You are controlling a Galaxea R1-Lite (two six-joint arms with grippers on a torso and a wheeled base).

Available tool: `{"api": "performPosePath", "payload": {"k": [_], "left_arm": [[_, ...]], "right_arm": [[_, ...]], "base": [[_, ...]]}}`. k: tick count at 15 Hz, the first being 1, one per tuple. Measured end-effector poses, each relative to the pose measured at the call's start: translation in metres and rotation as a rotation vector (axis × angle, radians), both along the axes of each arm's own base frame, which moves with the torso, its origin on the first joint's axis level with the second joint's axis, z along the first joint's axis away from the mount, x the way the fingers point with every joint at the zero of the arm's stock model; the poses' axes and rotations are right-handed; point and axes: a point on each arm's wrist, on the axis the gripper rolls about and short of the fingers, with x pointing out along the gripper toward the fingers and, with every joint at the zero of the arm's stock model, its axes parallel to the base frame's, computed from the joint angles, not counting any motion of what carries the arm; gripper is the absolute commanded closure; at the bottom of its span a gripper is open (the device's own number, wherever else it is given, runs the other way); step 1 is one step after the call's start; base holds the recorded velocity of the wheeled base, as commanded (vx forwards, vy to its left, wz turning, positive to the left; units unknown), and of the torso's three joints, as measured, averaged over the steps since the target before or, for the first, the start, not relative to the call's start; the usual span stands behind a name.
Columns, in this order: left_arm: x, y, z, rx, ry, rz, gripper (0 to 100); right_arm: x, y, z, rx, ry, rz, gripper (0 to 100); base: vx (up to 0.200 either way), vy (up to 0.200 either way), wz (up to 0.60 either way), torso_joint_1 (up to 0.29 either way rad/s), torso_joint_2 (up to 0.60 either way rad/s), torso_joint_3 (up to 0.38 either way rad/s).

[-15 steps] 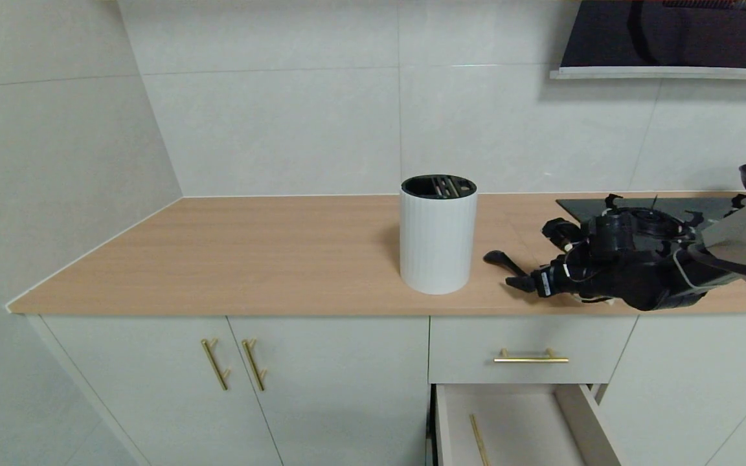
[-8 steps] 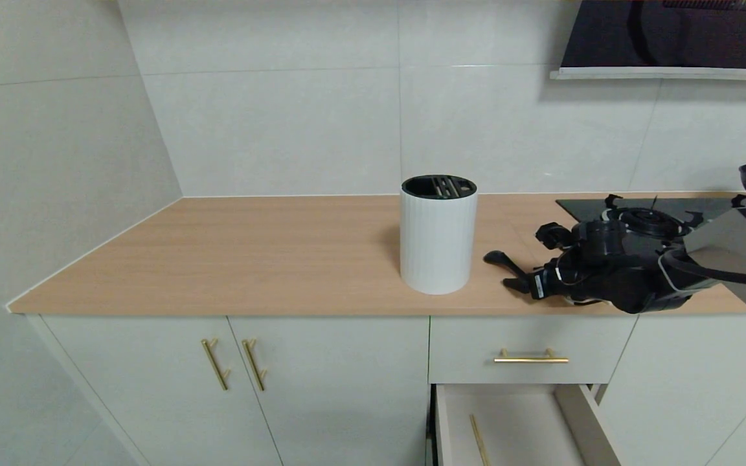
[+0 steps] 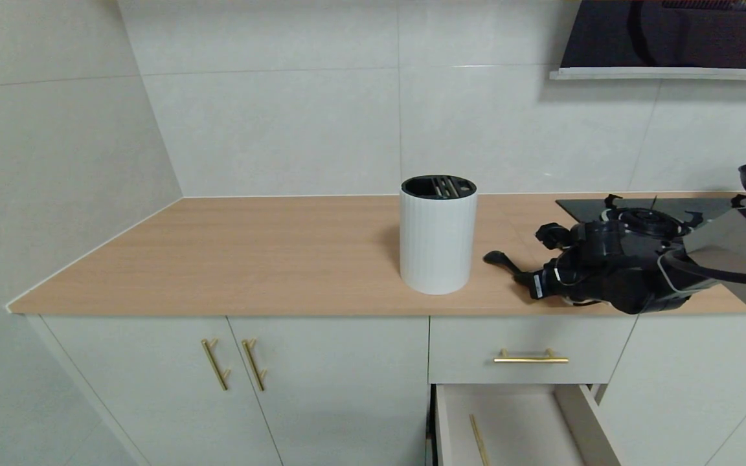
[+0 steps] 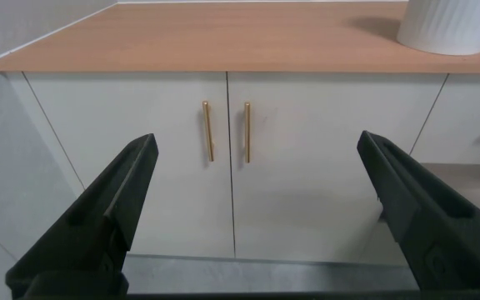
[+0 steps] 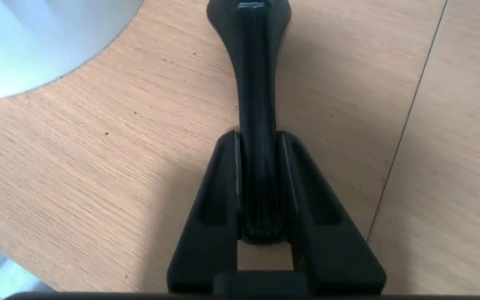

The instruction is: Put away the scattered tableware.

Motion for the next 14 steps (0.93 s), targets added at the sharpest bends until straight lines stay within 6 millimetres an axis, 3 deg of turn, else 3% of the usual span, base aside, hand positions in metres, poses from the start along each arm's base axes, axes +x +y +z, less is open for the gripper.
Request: {"api": "performPosePath", "payload": {"k": [3,6,10,14], "left_arm": [[0.0,0.0,0.0,0.0,0.0,0.0,0],[0.0,0.0,0.0,0.0,0.0,0.0,0],[0.0,0.0,0.0,0.0,0.0,0.001,0],[0.0,0.0,0.0,0.0,0.0,0.0,0]], "right_arm": [[-0.01,0.002,0.022,0.011,0.017,-0.129,100],[-0.046,0.001,0.065,0.047,0.095,-0.193,100],[-0.127,-0.011,0.121,0.11,0.214,-0.294,100],[-0.212,-0.024,0.129,0.109,0.336,-0.307,100]], "base": [[0.0,0.0,0.0,0.0,0.0,0.0],[0.0,0.0,0.0,0.0,0.0,0.0],[0.0,0.0,0.0,0.0,0.0,0.0],[0.0,0.0,0.0,0.0,0.0,0.0]]}}
